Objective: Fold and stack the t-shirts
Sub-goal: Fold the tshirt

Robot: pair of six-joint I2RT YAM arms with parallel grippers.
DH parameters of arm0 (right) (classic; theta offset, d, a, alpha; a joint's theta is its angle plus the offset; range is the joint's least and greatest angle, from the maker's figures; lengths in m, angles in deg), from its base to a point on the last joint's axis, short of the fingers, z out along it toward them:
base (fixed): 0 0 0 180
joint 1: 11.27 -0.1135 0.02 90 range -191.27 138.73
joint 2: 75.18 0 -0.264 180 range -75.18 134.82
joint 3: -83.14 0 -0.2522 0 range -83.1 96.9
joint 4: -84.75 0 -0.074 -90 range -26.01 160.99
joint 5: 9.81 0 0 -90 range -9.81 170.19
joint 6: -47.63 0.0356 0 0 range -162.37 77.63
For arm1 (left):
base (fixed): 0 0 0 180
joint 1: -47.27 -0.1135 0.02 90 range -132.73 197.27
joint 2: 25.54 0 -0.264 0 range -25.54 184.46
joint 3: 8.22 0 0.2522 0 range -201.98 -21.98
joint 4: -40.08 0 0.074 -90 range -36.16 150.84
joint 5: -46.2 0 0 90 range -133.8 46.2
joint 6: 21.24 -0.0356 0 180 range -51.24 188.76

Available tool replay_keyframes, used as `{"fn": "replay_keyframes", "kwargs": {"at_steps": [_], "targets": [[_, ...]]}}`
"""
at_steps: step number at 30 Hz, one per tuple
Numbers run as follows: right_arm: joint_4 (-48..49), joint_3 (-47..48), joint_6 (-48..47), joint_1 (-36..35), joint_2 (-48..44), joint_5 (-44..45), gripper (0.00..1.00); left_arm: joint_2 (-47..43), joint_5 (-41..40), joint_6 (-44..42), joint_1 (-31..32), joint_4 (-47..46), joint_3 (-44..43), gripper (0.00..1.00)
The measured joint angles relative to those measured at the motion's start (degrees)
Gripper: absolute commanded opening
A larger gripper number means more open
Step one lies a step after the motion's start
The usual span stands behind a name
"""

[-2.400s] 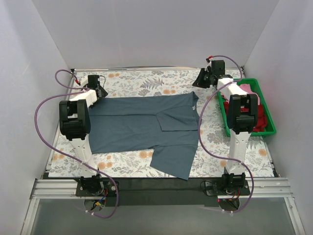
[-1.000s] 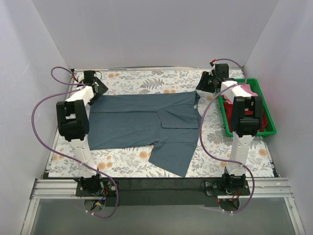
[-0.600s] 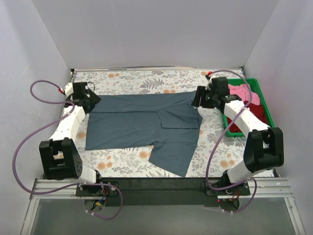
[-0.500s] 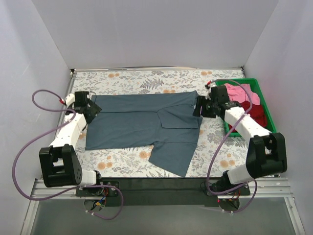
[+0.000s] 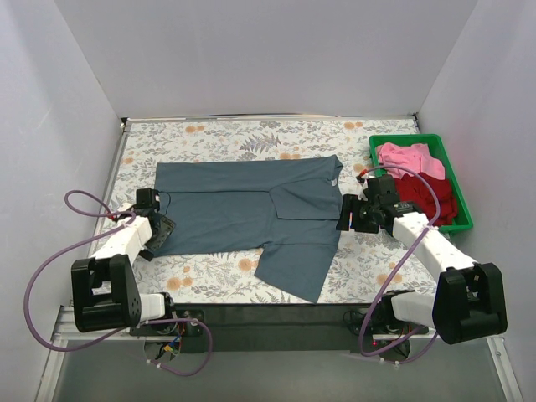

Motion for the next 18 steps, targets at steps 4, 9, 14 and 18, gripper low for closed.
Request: {"fn": "replay_keyframes", "kwargs": {"at_steps": [4, 9, 14, 18], "targets": [[0.0, -0.8, 0.0, -0.3, -0.1, -0.6, 0.58, 1.0, 0.2, 0.3, -0.2, -1.7, 0.7, 0.58], [0.0, -1.8, 0.6, -1.8, -0.2, -0.6, 0.58, 1.2, -0.1, -0.3, -0.2, -3.0, 1.1, 0.39], [-0.1, -2.4, 2.7, -5.6, -0.2, -0.1, 0.56, 1.2, -0.3, -0.6, -0.2, -3.4, 1.4, 0.23], [0.1, -2.7, 5.1, -7.9, -0.2, 0.1, 0.53, 1.1, 0.4, -0.9, -0.2, -3.9, 1.4, 0.22]]}}
